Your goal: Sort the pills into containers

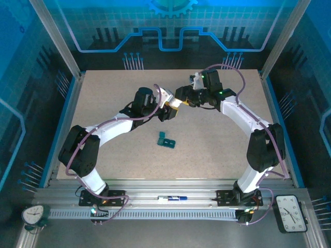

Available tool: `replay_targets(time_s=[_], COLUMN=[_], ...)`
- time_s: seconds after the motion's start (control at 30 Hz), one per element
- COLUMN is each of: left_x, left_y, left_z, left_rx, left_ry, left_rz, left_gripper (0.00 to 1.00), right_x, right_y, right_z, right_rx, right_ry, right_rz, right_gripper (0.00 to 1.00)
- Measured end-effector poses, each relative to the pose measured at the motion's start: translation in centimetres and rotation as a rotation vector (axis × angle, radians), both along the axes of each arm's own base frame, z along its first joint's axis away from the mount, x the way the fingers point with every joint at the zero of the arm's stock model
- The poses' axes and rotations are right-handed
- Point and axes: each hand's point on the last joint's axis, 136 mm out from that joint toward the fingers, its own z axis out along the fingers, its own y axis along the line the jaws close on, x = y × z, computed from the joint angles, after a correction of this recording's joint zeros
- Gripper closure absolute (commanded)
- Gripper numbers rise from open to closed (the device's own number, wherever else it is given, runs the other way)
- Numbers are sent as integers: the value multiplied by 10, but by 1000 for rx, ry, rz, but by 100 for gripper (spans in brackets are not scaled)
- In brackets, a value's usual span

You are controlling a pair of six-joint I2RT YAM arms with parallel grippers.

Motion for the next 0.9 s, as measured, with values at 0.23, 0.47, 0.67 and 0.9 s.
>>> replay_targets(time_s=[0.23, 0.47, 0.67, 0.9], left_x=[2, 0, 5, 8], left_y=[2, 0, 4, 7], left_z=[1, 11, 16, 15], left_rx=[-7, -80, -111, -103], left_ry=[9, 37, 44, 39], left_rz=[12, -16, 1, 21], left_gripper=[100, 100, 100, 100], right_x=[3, -1, -2, 10], right_y=[3, 4, -1, -20], right_z=[2, 15, 31, 51], right_rx=[40, 109, 176, 222], right_ry=[-84, -307, -372, -301], right_rz=[51, 218, 223, 51], right_gripper=[60, 48, 30, 28])
